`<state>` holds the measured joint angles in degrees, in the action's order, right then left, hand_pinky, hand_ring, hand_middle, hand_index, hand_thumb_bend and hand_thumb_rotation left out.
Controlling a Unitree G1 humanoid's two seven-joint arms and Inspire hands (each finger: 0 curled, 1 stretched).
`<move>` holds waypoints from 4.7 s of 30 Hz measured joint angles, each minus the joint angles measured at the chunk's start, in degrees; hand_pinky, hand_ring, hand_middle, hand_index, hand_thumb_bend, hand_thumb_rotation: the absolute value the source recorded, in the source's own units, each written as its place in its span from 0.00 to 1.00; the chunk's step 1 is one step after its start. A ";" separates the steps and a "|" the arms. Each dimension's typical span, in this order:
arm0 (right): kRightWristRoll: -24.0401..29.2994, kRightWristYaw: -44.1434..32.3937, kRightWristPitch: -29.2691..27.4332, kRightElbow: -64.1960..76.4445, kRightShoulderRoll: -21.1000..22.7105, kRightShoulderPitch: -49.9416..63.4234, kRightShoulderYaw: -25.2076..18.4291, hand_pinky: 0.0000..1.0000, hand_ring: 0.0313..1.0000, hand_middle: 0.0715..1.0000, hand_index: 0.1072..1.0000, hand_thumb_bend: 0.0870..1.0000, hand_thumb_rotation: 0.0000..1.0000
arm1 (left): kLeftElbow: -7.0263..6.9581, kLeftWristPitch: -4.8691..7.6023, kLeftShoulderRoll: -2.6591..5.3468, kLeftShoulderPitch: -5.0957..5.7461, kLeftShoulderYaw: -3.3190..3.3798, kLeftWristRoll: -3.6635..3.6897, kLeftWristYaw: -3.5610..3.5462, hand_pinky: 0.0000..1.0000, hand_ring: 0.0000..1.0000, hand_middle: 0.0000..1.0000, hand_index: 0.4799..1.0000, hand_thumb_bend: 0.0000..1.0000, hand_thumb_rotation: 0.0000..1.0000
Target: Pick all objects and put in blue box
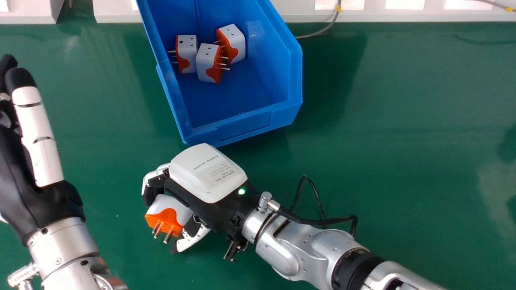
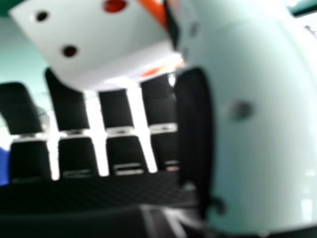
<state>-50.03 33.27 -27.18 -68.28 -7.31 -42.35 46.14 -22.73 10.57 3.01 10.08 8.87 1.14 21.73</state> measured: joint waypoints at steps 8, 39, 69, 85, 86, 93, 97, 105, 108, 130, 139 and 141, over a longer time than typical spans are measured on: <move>0.10 2.12 -1.21 0.27 0.00 0.84 -1.01 0.34 0.43 0.49 0.43 0.45 0.00 | -0.04 -0.31 0.02 -0.24 -1.07 0.06 -0.92 0.89 0.92 0.91 0.80 0.50 0.79; 20.19 -20.59 8.41 58.31 9.37 20.88 -27.21 0.31 0.39 0.46 0.47 0.45 0.00 | -0.79 -0.80 -0.04 0.97 -4.24 -1.10 -1.51 0.85 0.89 0.89 0.75 0.50 0.76; 4.86 1.34 21.73 7.74 6.59 -9.52 -19.37 0.84 0.91 0.93 0.87 0.82 0.14 | -1.35 -1.17 -0.04 1.32 -5.64 0.05 -1.64 0.86 0.90 0.90 0.76 0.53 0.75; 5.04 15.64 17.08 17.50 7.78 -3.91 -18.35 0.99 1.00 1.00 1.00 0.88 0.60 | -1.37 -1.19 -0.02 1.09 -6.51 -0.10 -0.96 0.85 0.89 0.88 0.73 0.54 0.77; 5.08 16.85 16.04 18.92 7.91 -2.84 -18.44 0.96 1.00 1.00 1.00 0.86 0.65 | -1.40 -1.21 -0.02 1.10 -6.60 -0.13 -0.88 0.85 0.89 0.88 0.72 0.54 0.77; 10.03 19.30 6.59 38.67 8.63 13.75 -21.17 0.89 0.99 1.00 1.00 0.75 0.63 | -1.50 -1.23 -0.02 1.75 -7.56 -0.56 -0.42 0.85 0.88 0.87 0.70 0.52 0.74; 22.51 12.10 -1.45 46.78 7.87 25.97 -23.62 0.86 0.98 1.00 1.00 0.74 0.79 | -1.51 -1.33 -0.02 2.19 -8.18 -0.59 -0.46 0.87 0.89 0.88 0.74 0.52 0.75; 46.33 -6.15 5.32 59.61 3.81 45.35 -29.26 0.84 0.96 1.00 1.00 0.72 1.00 | -1.02 -1.02 -0.02 2.40 -9.10 -0.47 -1.09 0.88 0.90 0.88 0.72 0.52 0.74; 47.62 -7.46 5.61 61.25 3.46 45.77 -31.61 0.85 0.97 1.00 1.00 0.72 1.00 | -0.66 -0.78 -0.02 2.44 -9.09 -0.44 -1.29 0.88 0.90 0.88 0.72 0.52 0.74; 45.30 -9.68 4.59 63.93 3.19 47.87 -32.96 0.85 0.97 1.00 1.00 0.73 1.00 | 7.13 9.38 0.03 4.40 -13.02 -0.22 0.11 0.84 0.89 0.88 0.72 0.54 0.72; 47.30 -10.72 3.97 63.78 3.21 49.46 -32.35 0.86 0.97 1.00 1.00 0.76 1.00 | 8.91 13.81 -0.67 9.68 -21.95 3.73 -1.23 0.89 0.92 0.92 0.78 0.46 0.70; 47.37 -11.06 3.83 63.75 3.22 49.75 -32.32 0.87 0.98 1.00 1.00 0.73 1.00 | 9.47 14.86 -0.71 9.86 -22.24 4.38 -1.28 0.89 0.92 0.91 0.77 0.46 0.68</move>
<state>-2.66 22.21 -23.35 -4.53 -4.09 7.40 13.83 -13.26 25.42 2.30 19.94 -13.37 5.52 20.45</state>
